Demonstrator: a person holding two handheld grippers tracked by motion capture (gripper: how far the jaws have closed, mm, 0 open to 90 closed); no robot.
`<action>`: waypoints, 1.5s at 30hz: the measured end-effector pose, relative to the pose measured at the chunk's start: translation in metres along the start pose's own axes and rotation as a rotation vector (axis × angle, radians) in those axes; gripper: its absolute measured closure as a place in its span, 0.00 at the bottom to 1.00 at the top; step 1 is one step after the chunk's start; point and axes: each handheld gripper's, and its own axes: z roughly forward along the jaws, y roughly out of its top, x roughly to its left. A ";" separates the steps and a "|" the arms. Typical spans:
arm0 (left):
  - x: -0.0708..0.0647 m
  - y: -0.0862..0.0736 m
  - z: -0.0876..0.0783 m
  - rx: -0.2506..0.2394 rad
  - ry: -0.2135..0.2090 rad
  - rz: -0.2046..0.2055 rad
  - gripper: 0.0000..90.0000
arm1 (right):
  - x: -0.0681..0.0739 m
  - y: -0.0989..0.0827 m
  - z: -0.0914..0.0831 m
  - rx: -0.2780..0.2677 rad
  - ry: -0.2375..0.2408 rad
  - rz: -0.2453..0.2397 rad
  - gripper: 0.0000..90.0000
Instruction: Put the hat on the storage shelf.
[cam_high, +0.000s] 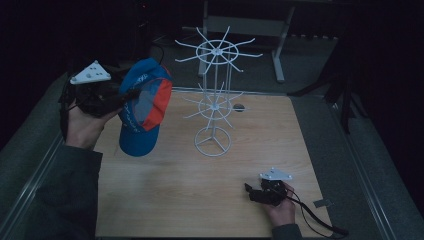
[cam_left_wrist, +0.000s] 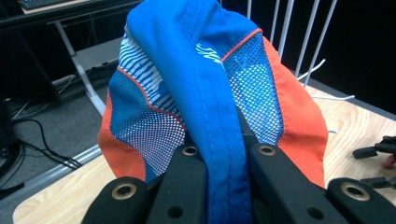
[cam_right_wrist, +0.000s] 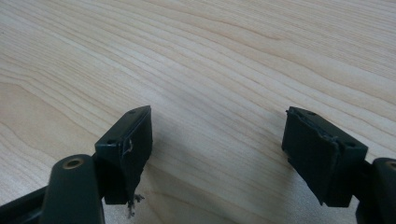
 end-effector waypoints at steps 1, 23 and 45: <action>0.000 0.000 0.000 -0.006 -0.005 -0.001 0.99 | 0.000 0.000 0.000 0.000 0.000 0.000 0.27; -0.006 0.009 -0.012 -0.067 -0.049 0.010 0.99 | 0.000 0.000 0.000 0.001 0.000 0.000 0.27; -0.008 0.013 -0.019 -0.120 -0.056 0.025 0.99 | 0.000 0.000 0.000 0.000 0.000 0.000 0.27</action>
